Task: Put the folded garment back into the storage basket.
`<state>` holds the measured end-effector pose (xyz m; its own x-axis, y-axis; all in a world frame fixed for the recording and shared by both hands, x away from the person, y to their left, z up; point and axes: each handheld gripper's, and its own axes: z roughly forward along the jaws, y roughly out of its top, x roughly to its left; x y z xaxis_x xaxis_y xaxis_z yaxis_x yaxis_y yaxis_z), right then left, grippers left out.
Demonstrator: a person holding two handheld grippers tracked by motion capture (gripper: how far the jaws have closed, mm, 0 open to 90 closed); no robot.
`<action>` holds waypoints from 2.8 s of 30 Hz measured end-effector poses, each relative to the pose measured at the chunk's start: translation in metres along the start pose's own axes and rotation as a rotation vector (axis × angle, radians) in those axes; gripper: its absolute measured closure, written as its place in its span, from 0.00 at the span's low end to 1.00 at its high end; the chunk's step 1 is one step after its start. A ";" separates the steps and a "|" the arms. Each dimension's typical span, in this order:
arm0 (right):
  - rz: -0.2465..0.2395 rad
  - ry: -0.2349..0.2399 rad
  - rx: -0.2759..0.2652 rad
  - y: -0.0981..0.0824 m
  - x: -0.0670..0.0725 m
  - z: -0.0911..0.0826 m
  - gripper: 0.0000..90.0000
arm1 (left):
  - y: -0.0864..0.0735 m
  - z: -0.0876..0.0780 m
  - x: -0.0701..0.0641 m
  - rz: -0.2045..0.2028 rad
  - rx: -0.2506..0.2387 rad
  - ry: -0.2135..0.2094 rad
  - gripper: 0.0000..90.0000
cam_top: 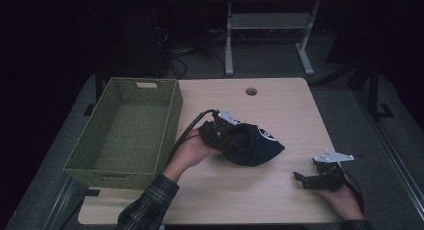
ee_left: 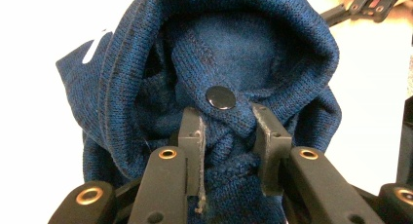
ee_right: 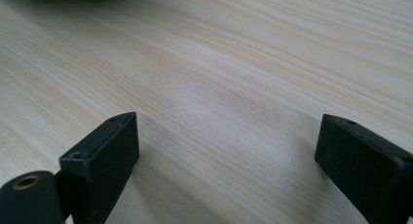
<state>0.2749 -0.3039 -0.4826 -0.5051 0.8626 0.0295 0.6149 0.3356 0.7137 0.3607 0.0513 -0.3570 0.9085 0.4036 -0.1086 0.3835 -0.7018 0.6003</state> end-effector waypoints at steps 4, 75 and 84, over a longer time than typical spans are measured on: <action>0.000 0.000 -0.001 0.000 0.000 0.000 0.10 | 0.005 -0.011 0.002 0.012 -0.008 0.013 0.77; 0.000 0.000 -0.001 0.000 0.000 0.000 0.09 | -0.075 -0.219 0.074 -0.230 -0.132 0.414 0.77; -0.001 0.000 -0.001 0.000 0.000 0.000 0.09 | -0.097 -0.228 0.083 -0.269 -0.111 0.462 0.77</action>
<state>0.2750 -0.3040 -0.4826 -0.5058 0.8622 0.0286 0.6135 0.3363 0.7145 0.3609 0.2869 -0.2434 0.6033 0.7940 0.0749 0.5498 -0.4821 0.6821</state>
